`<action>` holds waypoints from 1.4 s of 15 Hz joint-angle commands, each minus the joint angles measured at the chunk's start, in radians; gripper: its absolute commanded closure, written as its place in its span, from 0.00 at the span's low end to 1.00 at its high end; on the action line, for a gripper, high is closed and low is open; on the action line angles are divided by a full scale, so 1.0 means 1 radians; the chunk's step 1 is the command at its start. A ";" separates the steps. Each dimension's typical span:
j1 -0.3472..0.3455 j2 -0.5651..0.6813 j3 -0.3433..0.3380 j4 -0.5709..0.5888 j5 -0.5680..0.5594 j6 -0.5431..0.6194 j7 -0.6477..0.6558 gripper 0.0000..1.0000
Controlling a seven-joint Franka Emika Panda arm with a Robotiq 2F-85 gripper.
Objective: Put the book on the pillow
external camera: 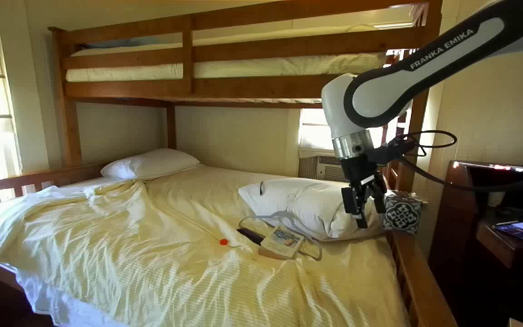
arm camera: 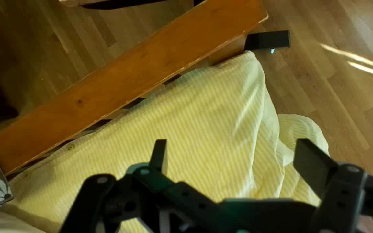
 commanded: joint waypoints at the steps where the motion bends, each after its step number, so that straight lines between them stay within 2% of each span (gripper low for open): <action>1: 0.017 0.001 -0.016 0.001 -0.003 -0.001 0.002 0.00; 6: 0.017 0.001 -0.016 0.001 -0.003 -0.001 0.002 0.00; 11: 0.039 0.062 -0.023 0.024 -0.003 0.333 -0.083 0.00; 13: 0.043 0.105 -0.013 0.046 -0.061 0.436 -0.116 0.00; 17: 0.030 0.244 -0.004 0.131 -0.367 0.587 -0.027 0.00; 19: 0.036 0.319 -0.026 0.201 -0.533 0.624 0.033 0.00; 20: 0.048 0.387 -0.040 0.242 -0.613 0.644 0.106 0.00; 21: 0.063 0.428 -0.056 0.276 -0.657 0.639 0.149 0.00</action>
